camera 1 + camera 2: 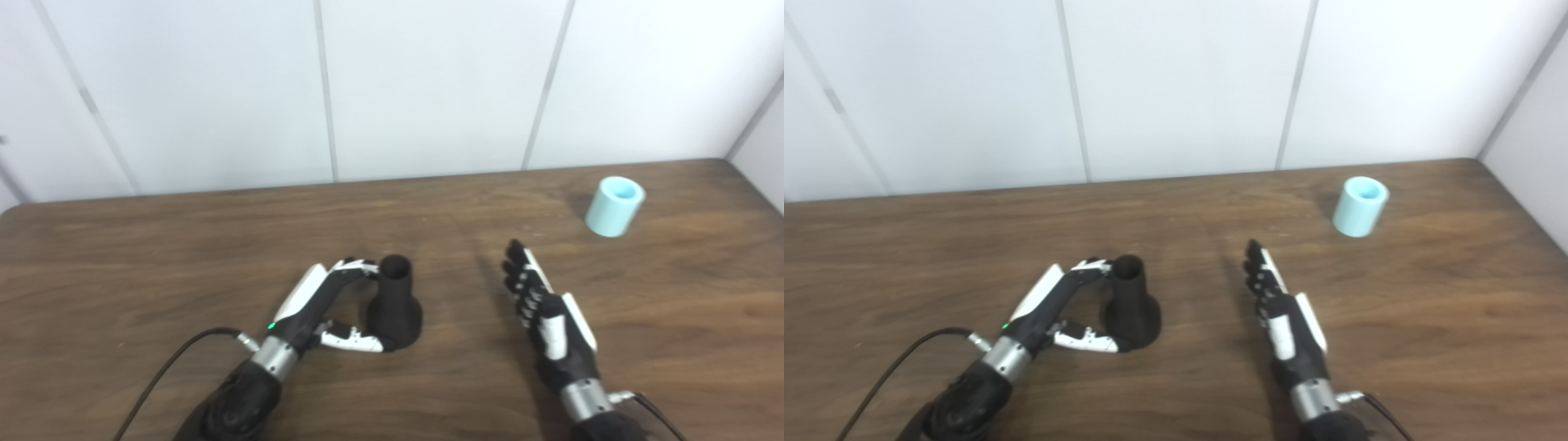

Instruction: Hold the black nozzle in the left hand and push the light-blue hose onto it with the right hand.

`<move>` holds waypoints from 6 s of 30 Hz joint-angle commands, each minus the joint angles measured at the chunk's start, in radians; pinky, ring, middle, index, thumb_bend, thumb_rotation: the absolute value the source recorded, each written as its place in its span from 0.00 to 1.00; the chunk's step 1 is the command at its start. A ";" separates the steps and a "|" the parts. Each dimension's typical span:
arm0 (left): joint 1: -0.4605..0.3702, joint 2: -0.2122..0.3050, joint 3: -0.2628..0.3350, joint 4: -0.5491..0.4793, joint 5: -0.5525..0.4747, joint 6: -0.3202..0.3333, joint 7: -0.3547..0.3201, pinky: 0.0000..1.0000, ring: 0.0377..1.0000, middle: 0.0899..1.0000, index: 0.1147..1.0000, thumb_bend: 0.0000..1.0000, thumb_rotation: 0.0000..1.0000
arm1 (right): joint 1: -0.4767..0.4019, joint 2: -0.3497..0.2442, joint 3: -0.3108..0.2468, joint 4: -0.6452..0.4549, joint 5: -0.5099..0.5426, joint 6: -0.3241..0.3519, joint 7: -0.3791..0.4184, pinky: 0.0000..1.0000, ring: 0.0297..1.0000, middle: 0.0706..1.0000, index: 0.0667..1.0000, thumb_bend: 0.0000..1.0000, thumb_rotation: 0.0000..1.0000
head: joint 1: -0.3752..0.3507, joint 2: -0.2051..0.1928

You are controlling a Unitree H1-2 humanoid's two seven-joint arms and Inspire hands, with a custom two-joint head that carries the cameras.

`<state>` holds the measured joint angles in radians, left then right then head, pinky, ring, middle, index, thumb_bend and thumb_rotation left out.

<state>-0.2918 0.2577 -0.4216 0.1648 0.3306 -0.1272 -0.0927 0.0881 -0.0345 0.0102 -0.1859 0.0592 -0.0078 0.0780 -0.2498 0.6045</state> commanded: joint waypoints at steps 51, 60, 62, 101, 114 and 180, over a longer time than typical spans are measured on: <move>0.011 0.035 -0.019 0.319 0.058 -0.158 -0.021 1.00 0.88 0.73 0.42 0.52 0.07 | -0.522 -0.556 -0.100 -0.137 -0.768 0.369 0.075 0.82 0.81 0.84 0.79 0.89 0.43 | -0.077 -0.118; 0.024 0.041 -0.026 0.299 0.063 -0.154 -0.030 1.00 0.88 0.73 0.42 0.52 0.07 | -0.579 -0.610 -0.054 -0.058 -0.809 0.440 0.170 0.89 0.82 0.84 0.78 0.90 0.42 | -0.077 -0.116; 0.027 0.042 -0.031 0.295 0.067 -0.154 -0.030 1.00 0.88 0.74 0.42 0.52 0.07 | -0.586 -0.616 -0.050 -0.039 -0.810 0.439 0.172 0.89 0.85 0.84 0.78 0.90 0.41 | -0.077 -0.116; 0.034 0.056 -0.067 0.299 0.127 -0.187 0.001 1.00 0.89 0.74 0.42 0.52 0.07 | -0.632 -0.667 0.027 0.073 -0.848 0.468 0.246 0.78 0.80 0.81 0.76 0.92 0.33 | -0.075 -0.111; 0.037 0.056 -0.064 0.292 0.123 -0.184 -0.001 1.00 0.89 0.74 0.42 0.52 0.07 | -0.658 -0.667 0.096 0.173 -0.987 0.450 0.228 0.72 0.76 0.79 0.75 0.93 0.31 | -0.073 -0.110; 0.036 0.065 -0.065 0.260 0.113 -0.154 -0.034 0.97 0.87 0.73 0.42 0.52 0.07 | -0.735 -0.642 0.178 0.381 -0.975 0.442 0.186 0.70 0.76 0.79 0.75 0.93 0.30 | -0.067 -0.090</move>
<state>-0.3859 0.2984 -0.4380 0.3432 0.3875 -0.3397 -0.0506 -0.5815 -0.6351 0.2026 0.2202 -0.9038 0.4302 0.2800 -0.3145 0.5139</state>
